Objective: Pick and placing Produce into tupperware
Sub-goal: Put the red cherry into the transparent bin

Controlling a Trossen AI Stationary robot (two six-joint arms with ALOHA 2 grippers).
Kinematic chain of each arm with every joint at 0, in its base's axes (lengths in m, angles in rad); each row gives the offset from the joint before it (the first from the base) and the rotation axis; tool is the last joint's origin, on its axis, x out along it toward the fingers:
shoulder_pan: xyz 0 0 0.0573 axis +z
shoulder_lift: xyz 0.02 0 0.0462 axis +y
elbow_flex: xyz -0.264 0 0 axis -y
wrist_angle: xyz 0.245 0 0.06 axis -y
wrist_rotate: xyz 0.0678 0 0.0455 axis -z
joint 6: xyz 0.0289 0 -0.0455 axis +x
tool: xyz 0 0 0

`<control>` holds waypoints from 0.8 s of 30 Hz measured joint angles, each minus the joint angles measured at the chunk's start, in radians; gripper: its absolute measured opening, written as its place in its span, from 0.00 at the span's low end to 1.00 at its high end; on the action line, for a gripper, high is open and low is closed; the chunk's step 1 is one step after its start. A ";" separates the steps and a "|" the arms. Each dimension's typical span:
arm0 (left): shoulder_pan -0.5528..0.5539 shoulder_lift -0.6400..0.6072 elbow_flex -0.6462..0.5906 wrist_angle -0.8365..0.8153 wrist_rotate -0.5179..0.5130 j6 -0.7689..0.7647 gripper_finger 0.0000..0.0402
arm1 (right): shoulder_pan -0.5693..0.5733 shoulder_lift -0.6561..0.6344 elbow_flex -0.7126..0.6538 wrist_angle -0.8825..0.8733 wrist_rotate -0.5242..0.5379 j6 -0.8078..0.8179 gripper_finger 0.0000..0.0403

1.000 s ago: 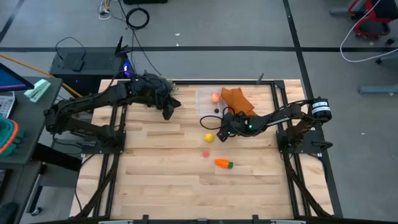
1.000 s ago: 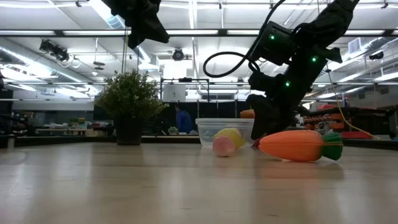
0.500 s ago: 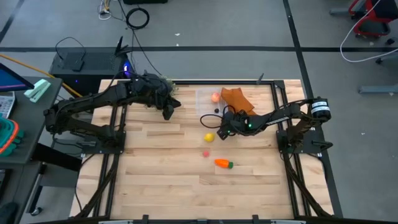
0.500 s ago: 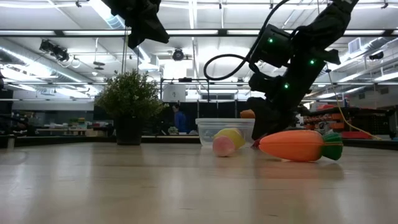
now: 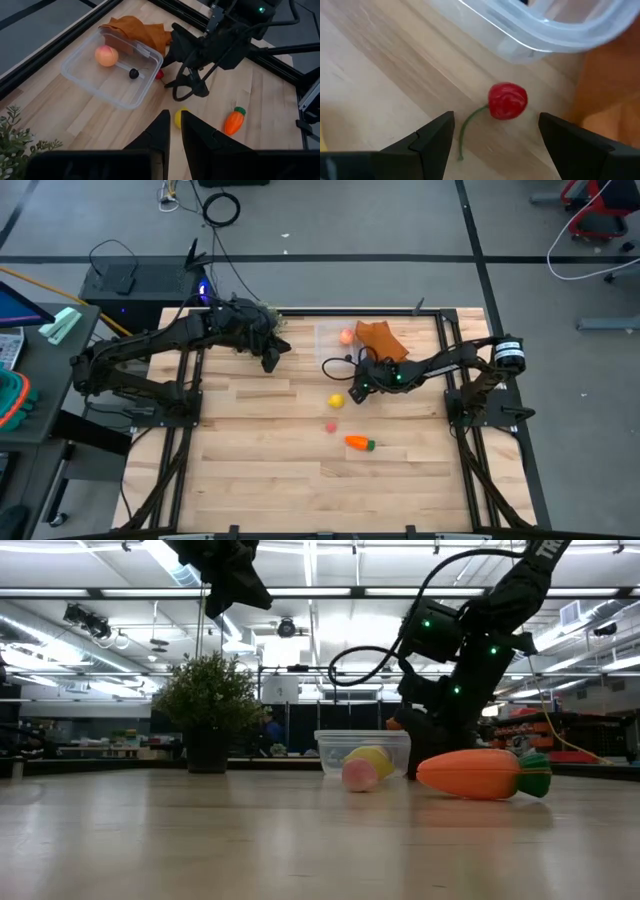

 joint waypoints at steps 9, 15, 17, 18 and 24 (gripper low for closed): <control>0.000 0.000 0.000 0.000 0.000 -0.004 0.13 | 0.000 0.010 0.000 0.026 0.021 0.004 0.66; 0.000 0.000 0.000 0.000 0.000 -0.003 0.13 | -0.016 0.011 0.000 0.045 0.019 0.003 0.66; 0.000 0.000 0.000 0.001 0.000 -0.003 0.13 | -0.019 0.011 0.000 0.047 0.019 0.003 0.66; 0.000 0.000 0.000 0.000 0.000 -0.003 0.13 | -0.019 0.011 0.000 0.049 0.019 0.002 0.66; 0.000 0.000 0.000 0.001 0.000 -0.003 0.13 | -0.020 0.011 0.000 0.067 0.019 0.001 0.65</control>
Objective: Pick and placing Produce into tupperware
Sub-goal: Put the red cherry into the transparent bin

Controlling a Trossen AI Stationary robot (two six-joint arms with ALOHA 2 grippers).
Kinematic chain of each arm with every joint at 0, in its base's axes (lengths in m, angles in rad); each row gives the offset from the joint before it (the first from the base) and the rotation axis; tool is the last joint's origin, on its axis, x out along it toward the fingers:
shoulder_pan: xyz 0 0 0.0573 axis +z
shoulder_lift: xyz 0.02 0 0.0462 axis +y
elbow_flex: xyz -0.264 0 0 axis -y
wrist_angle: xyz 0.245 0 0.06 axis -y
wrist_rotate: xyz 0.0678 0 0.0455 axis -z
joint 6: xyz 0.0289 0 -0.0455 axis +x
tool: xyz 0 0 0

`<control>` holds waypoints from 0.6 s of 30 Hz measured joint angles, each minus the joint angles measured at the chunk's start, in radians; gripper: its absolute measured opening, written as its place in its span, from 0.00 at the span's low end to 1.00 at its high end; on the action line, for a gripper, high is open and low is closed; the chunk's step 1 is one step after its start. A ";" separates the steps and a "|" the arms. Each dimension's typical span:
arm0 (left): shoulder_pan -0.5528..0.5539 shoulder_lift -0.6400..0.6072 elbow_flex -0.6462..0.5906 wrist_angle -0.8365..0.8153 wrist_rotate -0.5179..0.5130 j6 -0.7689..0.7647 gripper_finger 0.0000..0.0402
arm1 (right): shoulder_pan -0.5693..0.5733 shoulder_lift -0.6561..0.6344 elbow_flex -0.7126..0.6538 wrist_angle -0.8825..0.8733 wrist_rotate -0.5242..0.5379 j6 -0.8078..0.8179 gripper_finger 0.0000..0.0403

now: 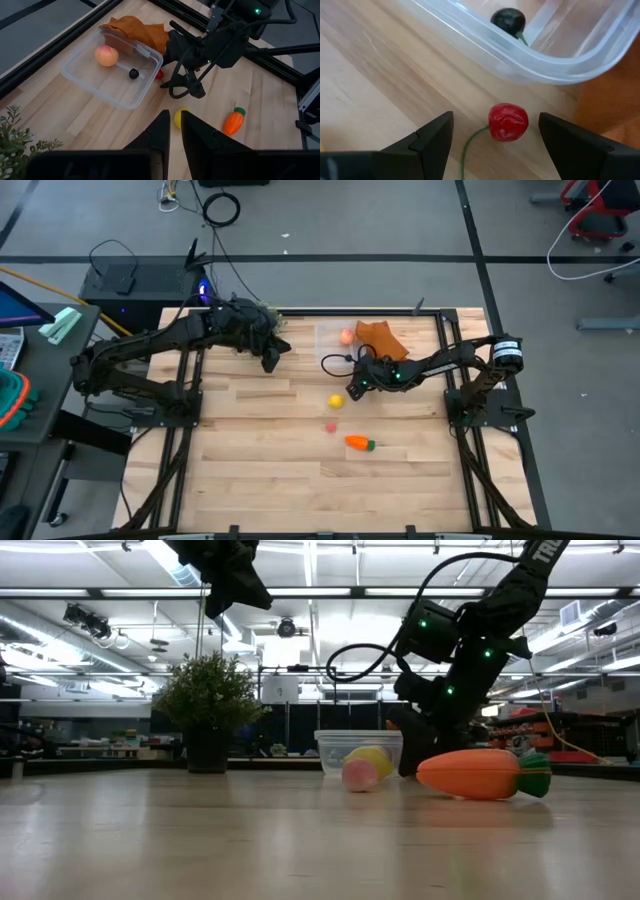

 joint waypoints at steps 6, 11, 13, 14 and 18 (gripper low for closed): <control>0.000 0.000 0.000 0.000 0.000 0.000 0.14 | 0.000 0.000 0.000 0.005 -0.006 0.000 0.59; 0.000 0.000 0.000 0.000 0.000 0.001 0.13 | 0.000 0.000 0.000 0.004 -0.010 0.000 0.52; 0.000 0.000 0.000 0.000 0.000 0.000 0.13 | 0.000 0.000 0.000 0.004 -0.011 0.000 0.49; 0.000 0.000 0.000 0.000 0.000 0.000 0.13 | 0.000 0.000 0.000 0.004 -0.012 0.000 0.48; 0.000 0.000 0.000 0.000 0.000 0.001 0.13 | 0.000 0.000 0.000 0.004 -0.012 0.000 0.43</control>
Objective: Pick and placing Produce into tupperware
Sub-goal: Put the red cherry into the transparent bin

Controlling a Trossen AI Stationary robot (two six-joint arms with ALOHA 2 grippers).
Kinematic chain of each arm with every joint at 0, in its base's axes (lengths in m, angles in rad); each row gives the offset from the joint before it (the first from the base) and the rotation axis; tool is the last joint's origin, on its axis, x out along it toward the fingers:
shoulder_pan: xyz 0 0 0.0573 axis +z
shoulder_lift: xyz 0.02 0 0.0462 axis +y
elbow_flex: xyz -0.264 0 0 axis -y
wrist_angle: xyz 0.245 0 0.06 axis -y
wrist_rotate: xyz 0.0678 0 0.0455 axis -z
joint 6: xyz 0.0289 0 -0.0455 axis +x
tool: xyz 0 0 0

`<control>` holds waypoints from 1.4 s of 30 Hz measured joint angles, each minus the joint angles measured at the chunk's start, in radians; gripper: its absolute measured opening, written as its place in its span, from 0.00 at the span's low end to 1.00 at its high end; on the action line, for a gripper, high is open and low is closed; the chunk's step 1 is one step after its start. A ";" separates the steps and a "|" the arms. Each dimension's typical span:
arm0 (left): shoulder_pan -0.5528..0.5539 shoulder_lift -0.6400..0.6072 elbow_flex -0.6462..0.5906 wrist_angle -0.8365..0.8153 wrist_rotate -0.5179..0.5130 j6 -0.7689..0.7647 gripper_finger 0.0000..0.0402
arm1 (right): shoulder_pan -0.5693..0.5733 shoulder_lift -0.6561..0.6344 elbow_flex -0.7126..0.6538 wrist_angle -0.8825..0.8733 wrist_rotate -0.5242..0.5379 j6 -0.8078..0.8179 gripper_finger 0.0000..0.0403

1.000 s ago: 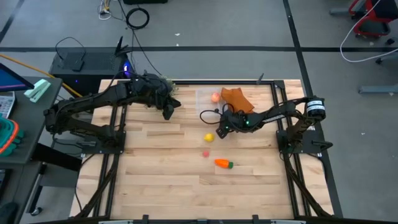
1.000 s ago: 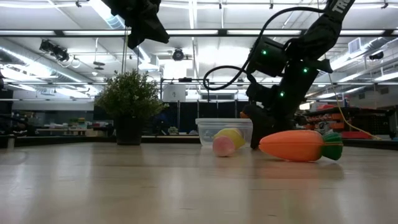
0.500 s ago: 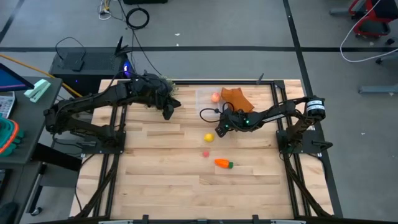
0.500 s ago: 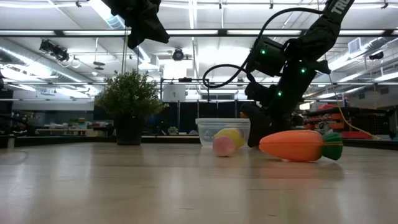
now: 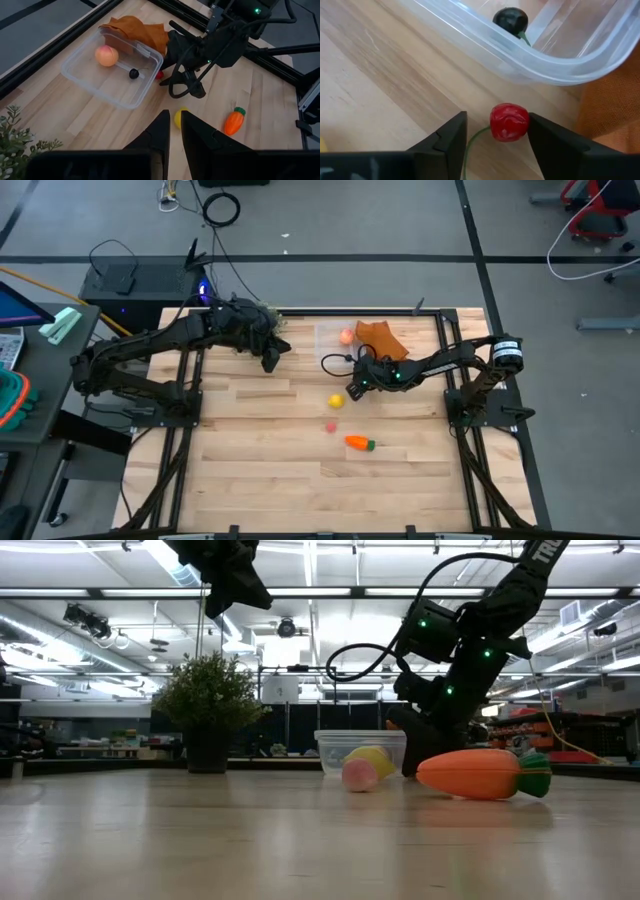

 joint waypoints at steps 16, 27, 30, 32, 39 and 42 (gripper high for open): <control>0.000 0.000 0.000 0.000 0.000 0.000 0.13 | 0.000 -0.001 0.000 0.000 0.000 0.001 0.26; 0.000 0.000 0.000 0.000 0.000 0.000 0.13 | 0.003 -0.001 0.007 -0.003 -0.017 0.007 0.19; 0.000 0.000 0.000 0.000 0.000 0.000 0.13 | 0.003 -0.001 0.028 -0.003 -0.019 0.003 0.18; 0.000 0.000 0.000 0.000 0.000 0.000 0.13 | 0.003 -0.001 0.047 -0.008 -0.023 -0.001 0.18; 0.000 0.000 0.000 0.000 0.000 0.000 0.13 | 0.017 -0.001 0.133 -0.105 -0.155 -0.010 0.18; 0.000 0.000 0.000 0.000 0.000 0.000 0.13 | 0.044 -0.001 0.177 -0.162 -0.201 -0.058 0.18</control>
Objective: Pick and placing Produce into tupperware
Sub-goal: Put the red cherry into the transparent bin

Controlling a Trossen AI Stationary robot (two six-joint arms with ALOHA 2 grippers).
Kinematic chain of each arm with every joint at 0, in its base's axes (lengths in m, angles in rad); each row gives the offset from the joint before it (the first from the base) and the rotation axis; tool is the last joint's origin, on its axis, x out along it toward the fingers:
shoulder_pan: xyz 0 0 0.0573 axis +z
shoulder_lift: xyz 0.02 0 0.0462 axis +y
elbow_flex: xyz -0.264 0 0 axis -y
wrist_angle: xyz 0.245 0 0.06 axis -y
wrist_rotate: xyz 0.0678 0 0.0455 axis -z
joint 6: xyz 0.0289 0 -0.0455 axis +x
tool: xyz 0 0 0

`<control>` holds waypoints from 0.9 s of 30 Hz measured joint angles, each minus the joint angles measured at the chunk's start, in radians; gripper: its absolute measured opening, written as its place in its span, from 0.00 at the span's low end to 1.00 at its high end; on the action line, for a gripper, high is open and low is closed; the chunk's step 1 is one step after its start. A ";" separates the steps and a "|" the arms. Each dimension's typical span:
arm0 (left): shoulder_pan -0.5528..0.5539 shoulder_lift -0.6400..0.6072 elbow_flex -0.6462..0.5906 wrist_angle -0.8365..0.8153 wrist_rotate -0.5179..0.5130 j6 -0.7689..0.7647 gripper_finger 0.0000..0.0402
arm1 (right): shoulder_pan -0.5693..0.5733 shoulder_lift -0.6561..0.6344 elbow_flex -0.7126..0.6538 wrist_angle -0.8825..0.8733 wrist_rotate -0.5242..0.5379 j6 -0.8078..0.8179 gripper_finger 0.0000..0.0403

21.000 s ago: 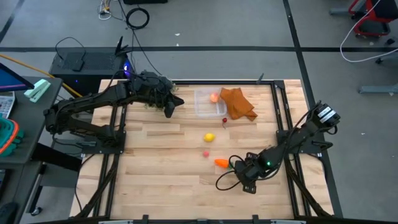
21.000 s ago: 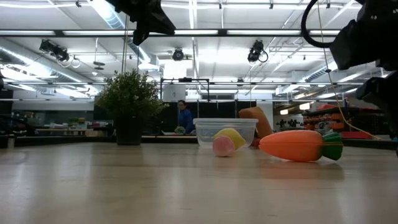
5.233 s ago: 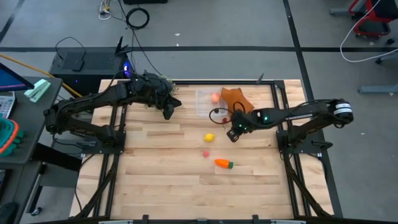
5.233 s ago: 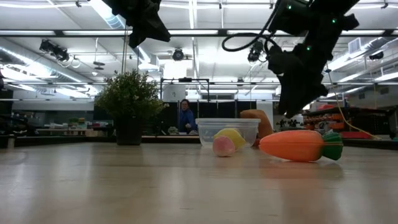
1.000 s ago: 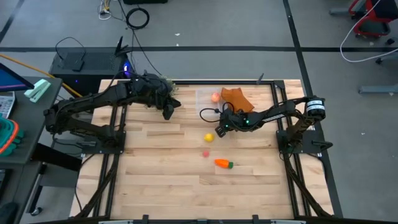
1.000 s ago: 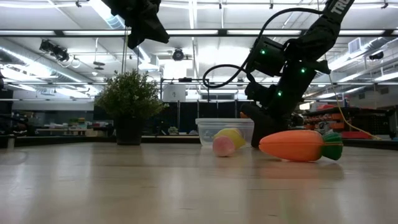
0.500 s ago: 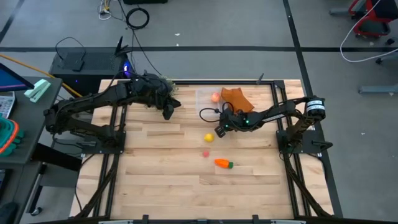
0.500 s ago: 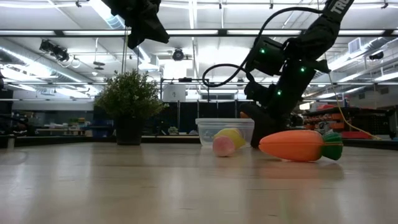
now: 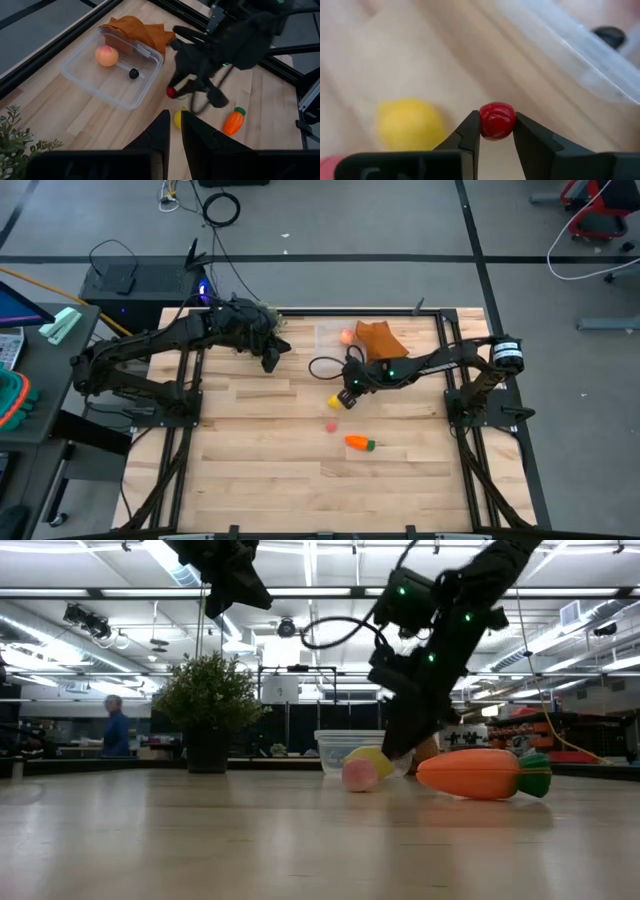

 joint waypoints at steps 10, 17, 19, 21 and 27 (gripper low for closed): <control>0.000 0.000 0.000 0.000 0.000 0.010 0.13 | 0.033 0.000 0.187 -0.136 0.003 -0.188 0.18; 0.000 0.000 0.000 0.000 0.000 0.009 0.13 | -0.040 0.000 0.307 -0.213 0.070 -0.273 0.18; 0.000 0.000 0.000 0.000 0.000 0.009 0.12 | -0.073 0.000 0.330 -0.232 0.077 -0.279 0.18; 0.000 0.000 0.000 0.000 0.000 0.009 0.12 | -0.113 0.000 0.347 -0.255 0.077 -0.278 0.18; 0.000 0.000 0.000 0.000 0.000 0.008 0.12 | -0.239 0.000 0.381 -0.322 0.041 -0.267 0.18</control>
